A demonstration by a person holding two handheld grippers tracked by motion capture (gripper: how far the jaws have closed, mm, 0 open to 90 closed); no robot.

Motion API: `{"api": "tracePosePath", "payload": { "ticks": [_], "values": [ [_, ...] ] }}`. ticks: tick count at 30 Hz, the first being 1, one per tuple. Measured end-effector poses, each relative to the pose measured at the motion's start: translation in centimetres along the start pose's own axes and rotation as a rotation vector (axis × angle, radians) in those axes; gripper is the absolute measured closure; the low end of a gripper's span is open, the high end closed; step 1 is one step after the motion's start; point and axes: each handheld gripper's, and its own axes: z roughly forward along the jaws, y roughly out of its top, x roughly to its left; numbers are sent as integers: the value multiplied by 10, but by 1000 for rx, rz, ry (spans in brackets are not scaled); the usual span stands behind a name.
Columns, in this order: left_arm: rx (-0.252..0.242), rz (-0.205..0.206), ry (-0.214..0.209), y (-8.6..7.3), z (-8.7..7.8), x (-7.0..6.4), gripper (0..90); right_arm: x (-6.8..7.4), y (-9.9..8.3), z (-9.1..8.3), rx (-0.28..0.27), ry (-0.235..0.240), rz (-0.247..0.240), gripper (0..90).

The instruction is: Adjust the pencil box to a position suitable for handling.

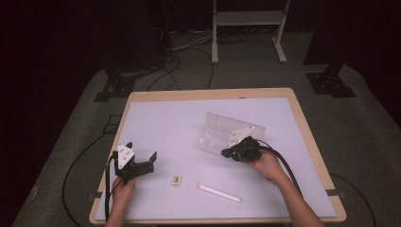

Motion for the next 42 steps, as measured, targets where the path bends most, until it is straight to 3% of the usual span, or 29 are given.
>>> {"api": "tracePosePath", "payload": {
  "ticks": [7, 12, 23, 37, 42],
  "values": [
    [-5, -14, -4, 0, 0, 1, 0, 10, 2, 17, 30, 62, -22, 864],
    [-5, -13, -3, 0, 0, 0, 0, 14, 3, 23, 21, 90, -40, 864],
    [-4, -17, -4, 0, 0, 1, 0, 14, -3, 33, 47, 129, -10, 863],
    [-3, -17, -5, 0, 0, 1, 0, 16, -7, 36, 53, 125, 3, 851],
    [-3, -16, -7, 0, 0, 1, 0, 15, -7, 33, 29, 131, 39, 739]
  ]
}}
